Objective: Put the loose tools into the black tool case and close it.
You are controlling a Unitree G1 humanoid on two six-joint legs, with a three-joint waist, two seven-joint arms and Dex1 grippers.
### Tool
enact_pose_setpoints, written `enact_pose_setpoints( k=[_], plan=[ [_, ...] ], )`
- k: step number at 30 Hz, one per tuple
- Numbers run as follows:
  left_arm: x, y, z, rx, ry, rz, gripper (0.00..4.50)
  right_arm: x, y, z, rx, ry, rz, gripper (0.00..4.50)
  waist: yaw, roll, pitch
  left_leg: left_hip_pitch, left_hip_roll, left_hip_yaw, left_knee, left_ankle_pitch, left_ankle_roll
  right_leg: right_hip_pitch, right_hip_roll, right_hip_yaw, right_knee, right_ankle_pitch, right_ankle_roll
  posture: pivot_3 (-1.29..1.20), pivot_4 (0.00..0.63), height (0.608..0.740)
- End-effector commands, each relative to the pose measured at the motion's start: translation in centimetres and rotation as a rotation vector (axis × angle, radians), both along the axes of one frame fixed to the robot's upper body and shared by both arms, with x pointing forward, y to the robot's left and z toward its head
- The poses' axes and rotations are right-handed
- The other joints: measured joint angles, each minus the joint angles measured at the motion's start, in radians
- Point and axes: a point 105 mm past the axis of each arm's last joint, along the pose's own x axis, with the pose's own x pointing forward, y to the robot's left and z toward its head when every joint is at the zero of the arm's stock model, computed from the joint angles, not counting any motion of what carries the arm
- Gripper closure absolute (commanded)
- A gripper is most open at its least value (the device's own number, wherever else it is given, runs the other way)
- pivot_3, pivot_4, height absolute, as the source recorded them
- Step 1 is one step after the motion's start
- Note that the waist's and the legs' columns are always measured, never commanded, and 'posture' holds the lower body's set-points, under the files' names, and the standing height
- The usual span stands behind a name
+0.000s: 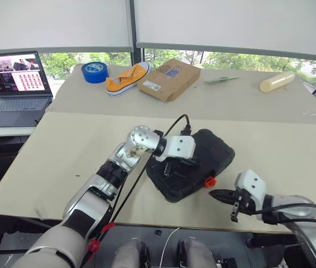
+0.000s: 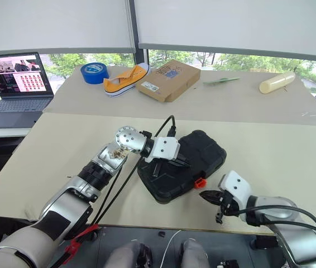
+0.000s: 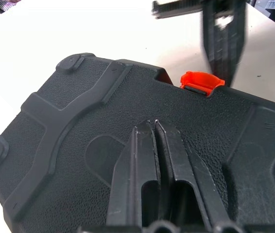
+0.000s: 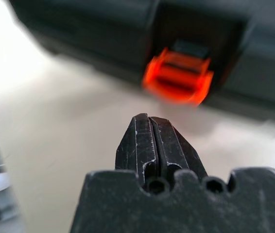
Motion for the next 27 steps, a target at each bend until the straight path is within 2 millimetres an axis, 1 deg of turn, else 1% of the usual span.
enact_pose_setpoints(
  k=[1, 4, 6, 11, 15, 23, 27],
  plan=[
    [0.1, 0.5, -2.0, 0.076, 0.015, 0.016, 4.32, 1.2, 1.2, 2.4, 0.049, -0.099, 0.015, 4.50, -0.002, -0.001, 0.000, 0.000, 0.000, 0.000, 0.000, 0.000, 0.000, 0.000, 0.000, 0.000, 0.000, 0.000, 0.000, 0.00, 0.150, 0.731],
    [0.1, 0.4, -2.0, 0.072, 0.021, 0.020, 4.32, 1.7, 1.6, 3.6, 0.086, -0.127, 0.016, 4.50, -0.006, -0.001, 0.001, 0.000, 0.000, 0.001, -0.001, 0.001, -0.001, -0.001, 0.000, 0.000, 0.000, 0.001, -0.001, 0.00, 0.150, 0.731],
    [0.1, 0.3, -2.0, 0.072, 0.022, 0.018, 4.32, 1.5, 1.6, 4.2, 0.073, -0.140, 0.028, 4.50, -0.007, -0.001, 0.001, 0.000, 0.000, 0.001, -0.002, 0.001, -0.001, -0.001, 0.000, 0.000, 0.000, 0.001, -0.001, 0.00, 0.150, 0.731],
    [-0.1, 0.2, -2.4, 0.075, 0.028, 0.015, 4.32, 1.7, 0.9, 4.8, 0.051, -0.161, 0.023, 4.50, -0.007, -0.001, 0.001, 0.000, 0.000, 0.001, -0.004, 0.001, -0.002, -0.002, 0.001, 0.000, 0.000, 0.001, -0.002, 0.00, 0.150, 0.731],
    [-0.1, 0.2, -2.7, 0.077, 0.033, 0.019, 4.32, 1.9, 1.0, 5.0, 0.056, -0.164, 0.028, 4.50, -0.009, -0.001, 0.001, 0.000, 0.000, 0.001, -0.004, 0.001, -0.002, -0.001, 0.001, 0.000, 0.000, 0.001, -0.001, 0.00, 0.150, 0.731],
    [0.0, 0.4, -2.9, 0.078, 0.038, 0.030, 4.32, 2.2, 1.3, 4.6, 0.044, -0.166, 0.050, 4.50, -0.011, -0.003, 0.002, 0.000, 0.000, 0.001, -0.004, 0.001, -0.002, -0.001, 0.001, 0.000, -0.001, 0.001, -0.002, 0.00, 0.150, 0.731],
    [0.7, 1.9, -2.6, 0.081, 0.028, 0.073, 4.32, 1.7, 0.2, 5.1, 0.031, -0.155, 0.056, 4.50, -0.012, -0.003, 0.002, 0.000, 0.000, 0.001, -0.004, 0.001, -0.002, -0.001, 0.001, 0.000, -0.001, 0.001, -0.002, 0.00, 0.150, 0.731]
  ],
)
